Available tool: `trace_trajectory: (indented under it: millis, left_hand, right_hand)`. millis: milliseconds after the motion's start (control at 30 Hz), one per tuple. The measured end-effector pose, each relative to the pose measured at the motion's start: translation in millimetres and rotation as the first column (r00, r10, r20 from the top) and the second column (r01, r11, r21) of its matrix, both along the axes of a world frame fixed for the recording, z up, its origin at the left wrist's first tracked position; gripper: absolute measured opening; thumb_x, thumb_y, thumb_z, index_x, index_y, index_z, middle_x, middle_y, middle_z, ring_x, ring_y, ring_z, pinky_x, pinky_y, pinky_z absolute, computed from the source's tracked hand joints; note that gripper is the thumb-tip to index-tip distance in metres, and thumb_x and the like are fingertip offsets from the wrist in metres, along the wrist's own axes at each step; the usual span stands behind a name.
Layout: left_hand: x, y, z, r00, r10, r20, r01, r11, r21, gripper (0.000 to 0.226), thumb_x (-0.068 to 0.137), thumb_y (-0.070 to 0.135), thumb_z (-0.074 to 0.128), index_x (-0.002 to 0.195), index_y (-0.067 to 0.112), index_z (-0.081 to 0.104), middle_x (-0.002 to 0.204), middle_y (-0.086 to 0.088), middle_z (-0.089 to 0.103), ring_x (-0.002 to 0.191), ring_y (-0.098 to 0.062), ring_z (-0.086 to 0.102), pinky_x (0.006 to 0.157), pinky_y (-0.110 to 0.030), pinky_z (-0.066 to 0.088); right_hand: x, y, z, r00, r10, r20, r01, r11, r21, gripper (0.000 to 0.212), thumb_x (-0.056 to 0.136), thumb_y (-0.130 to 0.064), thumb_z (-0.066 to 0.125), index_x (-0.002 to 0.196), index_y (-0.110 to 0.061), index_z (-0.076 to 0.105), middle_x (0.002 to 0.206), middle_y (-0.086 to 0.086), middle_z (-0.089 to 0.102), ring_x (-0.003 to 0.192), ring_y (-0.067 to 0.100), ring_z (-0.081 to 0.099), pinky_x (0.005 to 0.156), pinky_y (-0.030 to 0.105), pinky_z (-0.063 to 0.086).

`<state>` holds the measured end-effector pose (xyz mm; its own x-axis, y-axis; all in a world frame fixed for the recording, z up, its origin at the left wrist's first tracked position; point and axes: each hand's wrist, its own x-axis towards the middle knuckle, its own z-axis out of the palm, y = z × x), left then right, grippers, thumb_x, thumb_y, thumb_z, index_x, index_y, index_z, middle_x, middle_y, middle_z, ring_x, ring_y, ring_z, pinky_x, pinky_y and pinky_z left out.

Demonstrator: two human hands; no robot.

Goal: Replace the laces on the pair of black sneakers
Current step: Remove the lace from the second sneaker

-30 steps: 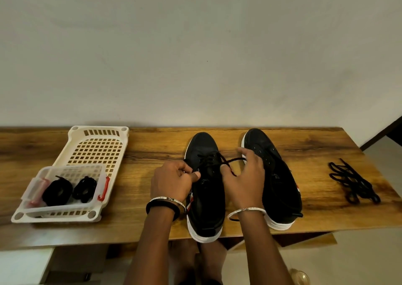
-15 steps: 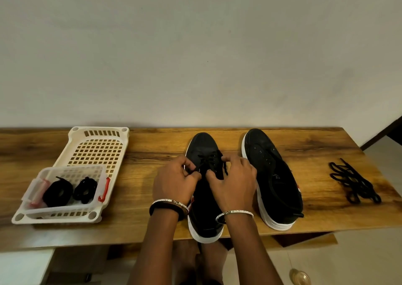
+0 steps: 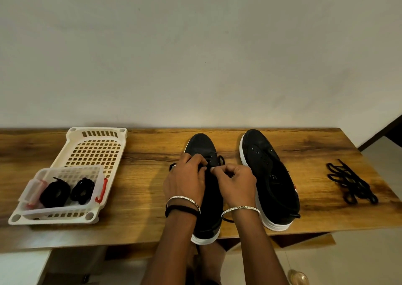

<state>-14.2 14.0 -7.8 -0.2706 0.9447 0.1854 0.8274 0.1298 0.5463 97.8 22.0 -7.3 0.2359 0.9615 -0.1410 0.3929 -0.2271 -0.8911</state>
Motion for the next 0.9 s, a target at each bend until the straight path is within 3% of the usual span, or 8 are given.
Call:
trace_trajectory:
  millis: [167,200,300,367,500,600,767,900]
  left_hand:
    - [3.4,0.4,-5.1,0.931,0.160,0.328,-0.182,0.983,0.037,0.011,0.086,0.023,0.070,0.086,0.032,0.064,0.085,0.015,0.065,0.079,-0.009,0.062,0.063,-0.026,0.046]
    - [2.0,2.0,-5.2,0.827,0.243,0.507,-0.275,0.961,-0.013,0.012,0.085,0.020,0.071,0.083,0.030,0.064,0.082,0.013,0.066,0.078,-0.012,0.064,0.064,-0.026,0.047]
    - [-7.4,9.6,-1.5,0.186,0.363,0.913,-0.308,0.904,-0.297,0.016,0.087,0.005,0.068,0.079,0.018,0.063,0.082,-0.004,0.069,0.076,-0.023,0.066,0.055,-0.025,0.050]
    - [-11.8,10.5,-0.4,0.091,0.392,0.915,-0.241,0.901,-0.362,0.017,0.088,0.001,0.064,0.080,0.015,0.060,0.084,-0.007,0.069,0.068,-0.018,0.065,0.043,-0.020,0.045]
    - [-13.0,5.3,-2.2,0.604,0.296,0.740,-0.323,0.940,-0.113,0.027,0.081,0.005,0.070,0.090,0.030,0.063,0.098,0.000,0.068,0.083,-0.017,0.067,0.068,-0.034,0.056]
    - [-8.7,1.2,7.7,0.919,0.064,0.388,-0.119,0.986,0.120,0.027,0.078,0.015,0.069,0.094,0.036,0.067,0.106,0.011,0.058,0.096,-0.011,0.060,0.081,-0.035,0.054]
    - [5.7,-5.8,10.0,0.984,-0.053,-0.171,0.032,0.992,-0.123,0.021,0.092,0.037,0.059,0.112,0.038,0.062,0.124,0.012,0.049,0.120,-0.014,0.043,0.103,-0.037,0.031]
    - [3.0,-1.8,6.5,0.999,0.031,-0.036,-0.034,0.995,-0.098,0.012,0.089,0.038,0.066,0.100,0.040,0.069,0.116,0.016,0.058,0.117,-0.014,0.048,0.103,-0.038,0.035]
  right_hand:
    - [0.7,1.5,0.3,0.998,-0.055,-0.024,0.054,0.998,-0.016,0.013,0.080,-0.024,0.077,0.068,-0.024,0.074,0.066,-0.009,0.070,0.068,0.007,0.068,0.070,0.034,0.059]
    - [0.6,1.7,0.5,0.998,-0.065,-0.022,0.065,0.998,-0.016,0.012,0.080,-0.023,0.077,0.069,-0.024,0.073,0.067,-0.009,0.070,0.068,0.006,0.067,0.069,0.032,0.058]
    - [1.1,1.9,1.2,0.997,-0.065,-0.028,0.064,0.998,-0.025,0.011,0.081,-0.022,0.076,0.071,-0.023,0.072,0.069,-0.008,0.070,0.069,0.007,0.066,0.067,0.029,0.055]
    - [2.0,2.3,1.7,0.998,-0.058,-0.036,0.057,0.998,-0.032,0.010,0.081,-0.022,0.076,0.072,-0.023,0.072,0.070,-0.008,0.070,0.070,0.007,0.066,0.068,0.029,0.055]
    - [1.7,3.1,1.7,0.998,-0.045,-0.043,0.044,0.998,-0.036,0.009,0.080,-0.022,0.077,0.073,-0.023,0.072,0.072,-0.007,0.070,0.072,0.009,0.067,0.071,0.032,0.057]
    - [0.8,4.3,1.7,0.999,-0.038,-0.030,0.037,0.999,-0.038,0.008,0.080,-0.022,0.075,0.072,-0.022,0.072,0.072,-0.008,0.070,0.073,0.010,0.067,0.073,0.035,0.058]
    - [-0.8,5.7,4.3,1.000,-0.025,-0.015,0.025,0.999,-0.048,0.006,0.080,-0.024,0.073,0.074,-0.023,0.072,0.073,-0.008,0.070,0.072,0.010,0.066,0.073,0.034,0.058]
    - [-0.6,7.8,5.5,0.999,-0.039,-0.009,0.038,0.998,-0.057,0.007,0.080,-0.025,0.072,0.074,-0.022,0.071,0.076,-0.006,0.070,0.073,0.011,0.066,0.071,0.034,0.057]
